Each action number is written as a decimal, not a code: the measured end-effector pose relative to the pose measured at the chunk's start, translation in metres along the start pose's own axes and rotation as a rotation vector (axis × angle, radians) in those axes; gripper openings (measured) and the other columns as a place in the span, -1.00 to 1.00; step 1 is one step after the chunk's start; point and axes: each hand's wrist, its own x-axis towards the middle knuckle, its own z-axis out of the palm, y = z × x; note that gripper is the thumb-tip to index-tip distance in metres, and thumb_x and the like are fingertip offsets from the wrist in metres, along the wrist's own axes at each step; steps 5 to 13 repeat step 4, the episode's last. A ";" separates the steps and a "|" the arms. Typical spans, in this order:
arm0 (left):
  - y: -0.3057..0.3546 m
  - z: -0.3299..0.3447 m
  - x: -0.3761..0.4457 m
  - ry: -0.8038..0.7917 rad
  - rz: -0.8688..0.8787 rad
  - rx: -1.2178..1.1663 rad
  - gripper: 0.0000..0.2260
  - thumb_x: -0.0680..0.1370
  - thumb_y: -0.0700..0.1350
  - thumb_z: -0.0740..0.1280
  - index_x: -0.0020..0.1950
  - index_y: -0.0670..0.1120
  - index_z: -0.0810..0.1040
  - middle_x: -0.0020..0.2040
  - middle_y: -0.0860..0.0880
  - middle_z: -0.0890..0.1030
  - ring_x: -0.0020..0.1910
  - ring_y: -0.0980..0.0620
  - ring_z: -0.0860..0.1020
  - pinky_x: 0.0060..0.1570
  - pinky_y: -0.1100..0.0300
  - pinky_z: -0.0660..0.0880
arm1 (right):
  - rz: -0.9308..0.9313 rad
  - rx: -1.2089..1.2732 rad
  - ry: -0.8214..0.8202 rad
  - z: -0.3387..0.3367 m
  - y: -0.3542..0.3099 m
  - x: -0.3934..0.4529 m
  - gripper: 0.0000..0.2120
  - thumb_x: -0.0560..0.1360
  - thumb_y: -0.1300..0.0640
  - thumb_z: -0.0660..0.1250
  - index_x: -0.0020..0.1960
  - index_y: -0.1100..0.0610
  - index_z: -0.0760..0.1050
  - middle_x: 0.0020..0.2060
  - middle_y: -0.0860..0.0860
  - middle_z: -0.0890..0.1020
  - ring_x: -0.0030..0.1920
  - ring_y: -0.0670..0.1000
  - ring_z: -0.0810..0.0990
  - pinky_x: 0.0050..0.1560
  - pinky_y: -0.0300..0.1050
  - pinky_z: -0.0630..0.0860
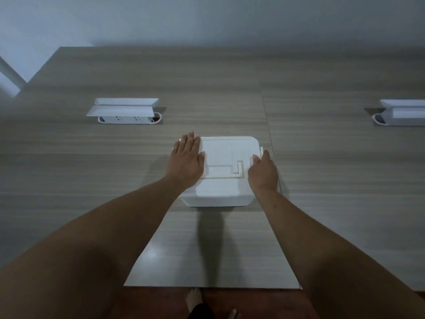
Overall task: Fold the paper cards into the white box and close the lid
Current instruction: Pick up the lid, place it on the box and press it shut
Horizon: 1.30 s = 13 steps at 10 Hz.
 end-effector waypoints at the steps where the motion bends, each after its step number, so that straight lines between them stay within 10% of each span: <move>1: -0.001 0.000 0.004 -0.014 -0.009 0.009 -0.48 0.65 0.04 -0.14 0.58 -0.16 0.01 0.61 -0.15 -0.01 0.60 -0.10 -0.04 0.57 -0.01 -0.08 | -0.001 0.002 0.013 0.000 -0.003 -0.003 -0.54 0.66 0.04 0.02 0.50 0.21 0.20 0.32 0.21 0.49 0.33 0.23 0.46 0.23 0.02 0.41; 4: 0.017 0.004 -0.010 0.018 -0.077 -0.058 -0.45 0.64 0.02 -0.06 0.57 -0.23 0.04 0.60 -0.18 0.03 0.60 -0.09 -0.02 0.57 -0.01 -0.07 | 0.006 0.309 0.119 -0.045 -0.017 -0.021 -0.42 0.51 -0.10 0.31 0.45 0.11 0.34 0.40 0.06 0.44 0.38 0.06 0.43 0.40 -0.06 0.31; 13: 0.017 0.004 -0.010 0.018 -0.077 -0.058 -0.45 0.64 0.02 -0.06 0.57 -0.23 0.04 0.60 -0.18 0.03 0.60 -0.09 -0.02 0.57 -0.01 -0.07 | 0.006 0.309 0.119 -0.045 -0.017 -0.021 -0.42 0.51 -0.10 0.31 0.45 0.11 0.34 0.40 0.06 0.44 0.38 0.06 0.43 0.40 -0.06 0.31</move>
